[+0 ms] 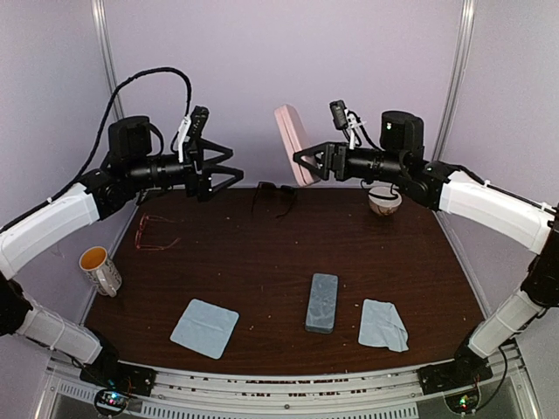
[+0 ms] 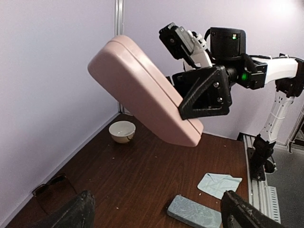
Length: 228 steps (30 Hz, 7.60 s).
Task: Organize the sunglasses
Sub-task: Open the sunglasses case, then pass from the right arm to the left, then place the opened sunglasses case at the center of the board.
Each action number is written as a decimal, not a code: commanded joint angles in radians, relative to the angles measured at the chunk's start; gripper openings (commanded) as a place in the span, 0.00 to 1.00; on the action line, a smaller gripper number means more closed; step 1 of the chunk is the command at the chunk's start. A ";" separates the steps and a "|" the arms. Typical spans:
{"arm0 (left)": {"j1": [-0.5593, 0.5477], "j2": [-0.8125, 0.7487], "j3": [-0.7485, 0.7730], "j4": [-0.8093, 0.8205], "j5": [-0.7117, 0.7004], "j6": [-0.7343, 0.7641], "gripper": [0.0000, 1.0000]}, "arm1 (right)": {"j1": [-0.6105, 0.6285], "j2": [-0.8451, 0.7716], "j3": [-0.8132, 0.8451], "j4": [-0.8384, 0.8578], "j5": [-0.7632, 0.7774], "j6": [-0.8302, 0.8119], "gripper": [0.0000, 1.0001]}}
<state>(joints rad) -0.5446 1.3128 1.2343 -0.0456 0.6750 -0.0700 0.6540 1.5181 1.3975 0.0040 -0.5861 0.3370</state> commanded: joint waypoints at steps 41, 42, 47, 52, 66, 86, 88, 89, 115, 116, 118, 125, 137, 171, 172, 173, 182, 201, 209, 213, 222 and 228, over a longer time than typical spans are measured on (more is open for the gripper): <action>0.005 0.141 -0.036 0.391 0.123 -0.533 0.85 | 0.209 0.062 0.016 0.210 0.142 -0.086 0.31; 0.005 0.141 -0.037 0.393 0.124 -0.534 0.85 | 0.209 0.062 0.016 0.209 0.145 -0.088 0.31; 0.005 0.151 -0.038 0.402 0.130 -0.544 0.85 | 0.210 0.062 0.015 0.207 0.146 -0.094 0.31; 0.004 0.162 -0.034 0.365 0.089 -0.528 0.82 | 0.214 0.049 0.003 0.221 0.128 -0.105 0.31; 0.005 0.186 0.003 0.203 -0.053 -0.434 0.76 | 0.226 -0.034 -0.122 0.380 0.117 -0.142 0.30; 0.004 0.196 0.025 0.103 -0.143 -0.358 0.75 | 0.224 -0.082 -0.154 0.452 0.116 -0.125 0.28; 0.004 0.195 0.027 0.096 -0.150 -0.349 0.75 | 0.223 -0.086 -0.159 0.463 0.119 -0.117 0.28; 0.004 0.196 0.028 0.093 -0.155 -0.347 0.75 | 0.223 -0.088 -0.159 0.464 0.117 -0.116 0.28; 0.005 0.201 0.051 0.041 -0.138 -0.270 0.79 | 0.204 -0.066 -0.126 0.344 0.218 -0.120 0.28; 0.004 0.196 0.056 0.026 -0.140 -0.249 0.80 | 0.197 -0.065 -0.125 0.332 0.218 -0.115 0.28; 0.004 0.182 0.068 -0.008 -0.152 -0.202 0.83 | 0.180 -0.065 -0.125 0.298 0.222 -0.108 0.27; 0.004 0.090 0.053 -0.080 -0.251 -0.004 0.87 | 0.098 -0.062 -0.112 0.141 0.154 -0.096 0.27; -0.029 -0.077 -0.111 -0.050 -0.400 0.440 0.86 | 0.003 0.067 0.047 -0.234 -0.134 -0.113 0.28; -0.215 -0.077 -0.263 -0.258 -0.227 1.039 0.42 | 0.179 0.377 0.406 -0.890 -0.325 -0.416 0.29; -0.216 -0.077 -0.266 -0.258 -0.236 1.048 0.41 | 0.180 0.380 0.412 -0.899 -0.326 -0.424 0.29; -0.219 -0.076 -0.270 -0.257 -0.242 1.055 0.41 | 0.183 0.382 0.417 -0.908 -0.328 -0.434 0.29; -0.235 -0.068 -0.269 -0.253 -0.282 1.076 0.13 | 0.190 0.388 0.425 -0.945 -0.318 -0.463 0.28; -0.239 -0.084 -0.297 -0.218 -0.356 1.080 0.00 | 0.109 0.284 0.333 -0.848 -0.185 -0.375 0.95; -0.238 -0.006 -0.222 -0.230 -0.432 0.936 0.00 | 0.009 0.159 0.147 -0.613 -0.095 -0.209 1.00; -0.238 0.078 -0.099 -0.327 -0.508 0.768 0.00 | -0.066 0.081 0.002 -0.402 0.069 -0.041 0.99; -0.238 0.176 -0.051 -0.252 -0.690 0.316 0.00 | -0.121 -0.023 -0.185 -0.237 0.348 0.098 0.99; -0.238 0.232 -0.075 -0.192 -0.822 0.049 0.00 | -0.130 -0.032 -0.240 -0.214 0.431 0.155 0.99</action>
<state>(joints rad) -0.7856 1.5272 1.1542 -0.3515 -0.0341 0.2283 0.5304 1.5135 1.1954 -0.2634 -0.2638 0.4278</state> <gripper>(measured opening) 0.134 0.990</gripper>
